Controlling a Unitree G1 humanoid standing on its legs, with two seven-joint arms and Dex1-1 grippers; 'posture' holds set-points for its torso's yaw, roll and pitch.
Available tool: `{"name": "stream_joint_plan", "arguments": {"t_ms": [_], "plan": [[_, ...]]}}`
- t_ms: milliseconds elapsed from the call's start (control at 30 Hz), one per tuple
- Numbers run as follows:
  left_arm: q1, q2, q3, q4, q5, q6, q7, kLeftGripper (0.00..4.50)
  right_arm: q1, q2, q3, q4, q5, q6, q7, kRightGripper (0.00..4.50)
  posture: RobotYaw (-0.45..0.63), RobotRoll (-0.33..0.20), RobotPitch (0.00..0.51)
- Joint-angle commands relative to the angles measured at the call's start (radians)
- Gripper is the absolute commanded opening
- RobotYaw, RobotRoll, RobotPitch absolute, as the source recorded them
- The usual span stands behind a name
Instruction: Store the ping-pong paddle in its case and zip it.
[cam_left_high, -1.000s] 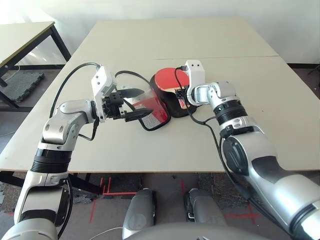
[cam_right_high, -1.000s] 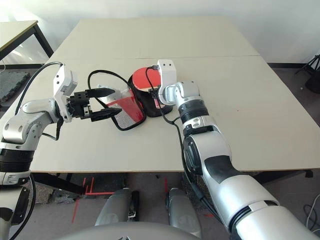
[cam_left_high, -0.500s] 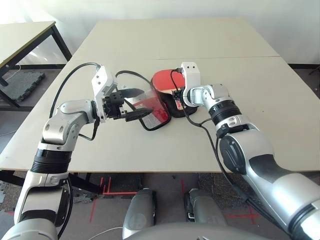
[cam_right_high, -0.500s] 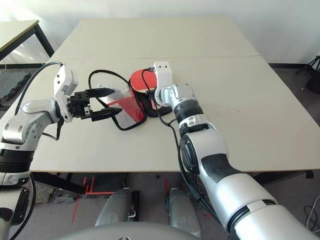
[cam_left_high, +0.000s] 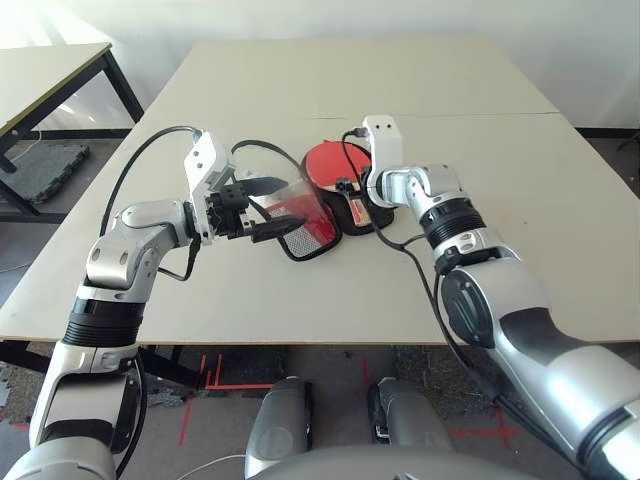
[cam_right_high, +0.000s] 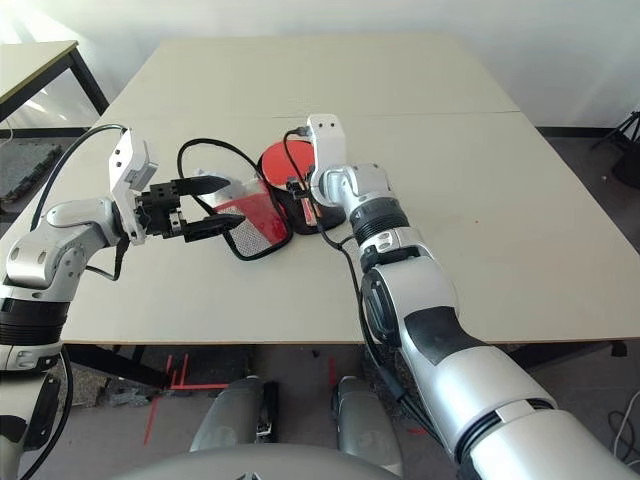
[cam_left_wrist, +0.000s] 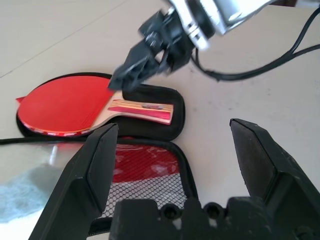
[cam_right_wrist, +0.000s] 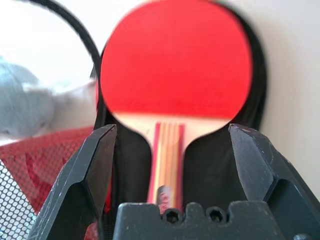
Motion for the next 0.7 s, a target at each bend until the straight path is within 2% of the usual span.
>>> {"name": "stream_joint_plan", "arguments": {"t_ms": [33, 167, 400, 700], "plan": [[0.008, -0.001, 0.024, 0.000, 0.006, 0.010, 0.030, 4.50, 0.076, -0.056, 0.020, -0.146, 0.005, 0.003, 0.066, 4.47, 0.13, 0.000, 0.043], [0.013, -0.003, 0.036, 0.000, 0.007, 0.016, 0.056, 4.50, 0.167, -0.125, 0.018, -0.292, 0.033, -0.067, 0.168, 4.47, 0.12, 0.000, 0.042], [0.040, 0.016, 0.054, 0.014, 0.021, 0.019, 0.088, 4.50, 0.276, -0.272, 0.045, -0.395, 0.047, -0.134, 0.355, 4.47, 0.12, 0.000, 0.041], [0.062, 0.023, 0.075, 0.043, 0.031, -0.002, 0.107, 4.50, 0.341, -0.313, 0.066, -0.435, 0.059, -0.123, 0.446, 4.47, 0.12, 0.000, 0.038]]}}
